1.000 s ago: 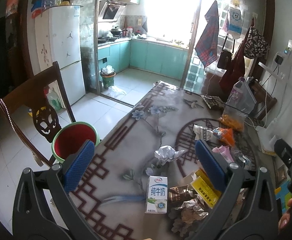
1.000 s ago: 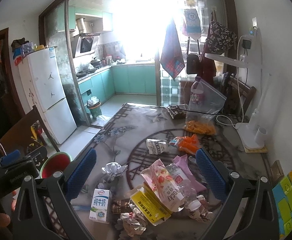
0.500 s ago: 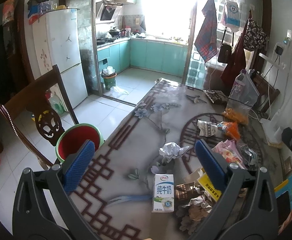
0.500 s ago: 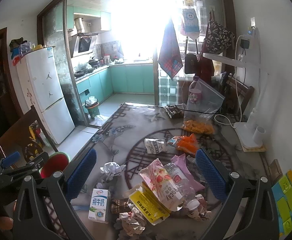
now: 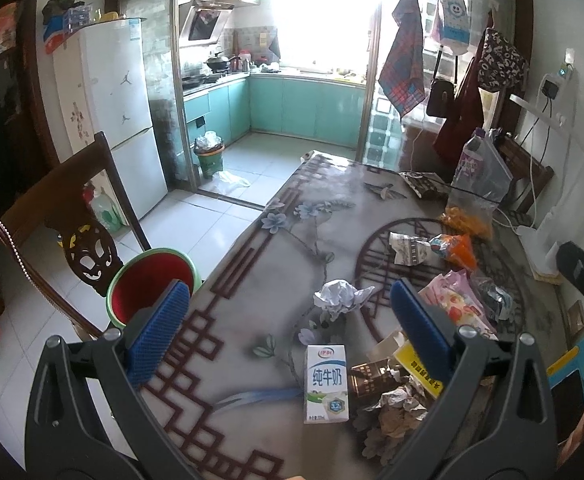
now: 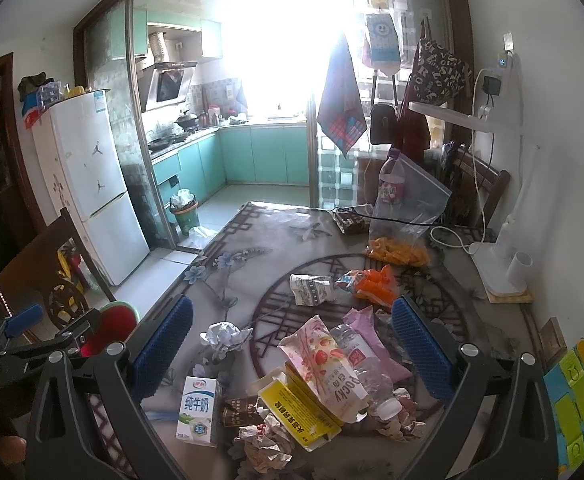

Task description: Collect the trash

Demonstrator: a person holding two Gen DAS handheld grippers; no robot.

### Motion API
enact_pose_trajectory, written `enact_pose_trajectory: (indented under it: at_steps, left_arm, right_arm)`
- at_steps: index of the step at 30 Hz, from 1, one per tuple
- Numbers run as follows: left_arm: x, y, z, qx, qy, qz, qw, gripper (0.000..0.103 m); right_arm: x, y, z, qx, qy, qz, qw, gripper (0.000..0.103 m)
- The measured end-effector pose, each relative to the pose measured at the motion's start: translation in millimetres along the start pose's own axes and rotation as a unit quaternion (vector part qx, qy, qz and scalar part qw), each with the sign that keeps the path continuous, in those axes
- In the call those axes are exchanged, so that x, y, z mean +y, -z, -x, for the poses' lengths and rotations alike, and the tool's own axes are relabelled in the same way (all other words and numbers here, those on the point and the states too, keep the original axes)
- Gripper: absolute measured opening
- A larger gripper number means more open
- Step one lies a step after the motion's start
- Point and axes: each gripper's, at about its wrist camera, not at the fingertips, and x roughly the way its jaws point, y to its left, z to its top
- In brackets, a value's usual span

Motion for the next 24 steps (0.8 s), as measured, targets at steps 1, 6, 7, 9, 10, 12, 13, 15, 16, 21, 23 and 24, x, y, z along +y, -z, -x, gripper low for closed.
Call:
enact_pose_trajectory:
  at_steps: [1, 6, 7, 9, 10, 12, 13, 15, 16, 21, 23, 24]
  left_arm:
    - [0, 1, -1, 0.0, -0.001, -0.001, 1.0, 0.099]
    - [0, 6, -13, 0.009, 0.015, 0.006, 0.9998, 0.099]
    - [-2, 9, -19, 0.015, 0.018, 0.002, 0.9997, 0.099]
    - [-6, 23, -41, 0.047, 0.033, -0.018, 0.9982, 0.099]
    - [-9, 34, -55, 0.067, 0.04, -0.028, 0.9966, 0.099]
    - [-14, 56, -85, 0.116, 0.047, -0.04, 0.9913, 0.098]
    - [-17, 72, -108, 0.161, 0.053, -0.041, 0.9846, 0.092]
    - [-17, 93, -135, 0.214, 0.063, -0.03, 0.9743, 0.081]
    - [-18, 105, -150, 0.239, 0.067, -0.023, 0.9684, 0.079]
    - [-27, 123, -175, 0.267, 0.087, -0.026, 0.9594, 0.08]
    - [-32, 122, -177, 0.266, 0.097, -0.027, 0.9587, 0.06]
    - [-33, 123, -177, 0.268, 0.098, -0.029, 0.9581, 0.059]
  right_arm:
    - [0, 0, -1, 0.001, 0.001, 0.0, 1.0, 0.096]
    - [-7, 3, -9, 0.004, 0.02, -0.001, 1.0, 0.096]
    - [-10, 3, -11, 0.005, 0.028, -0.003, 1.0, 0.096]
    - [-22, 8, -17, 0.012, 0.047, -0.015, 0.999, 0.096]
    - [-29, 10, -20, 0.018, 0.053, -0.021, 0.998, 0.096]
    - [-41, 17, -28, 0.035, 0.064, -0.031, 0.997, 0.096]
    - [-45, 21, -32, 0.047, 0.065, -0.034, 0.996, 0.096]
    - [-52, 30, -38, 0.062, 0.05, -0.036, 0.996, 0.096]
    - [-53, 34, -41, 0.07, 0.044, -0.035, 0.996, 0.096]
    - [-46, 64, -80, 0.168, -0.013, -0.001, 0.986, 0.077]
    - [-38, 78, -95, 0.203, -0.042, 0.012, 0.978, 0.071]
    - [-33, 86, -103, 0.22, -0.059, 0.019, 0.974, 0.066]
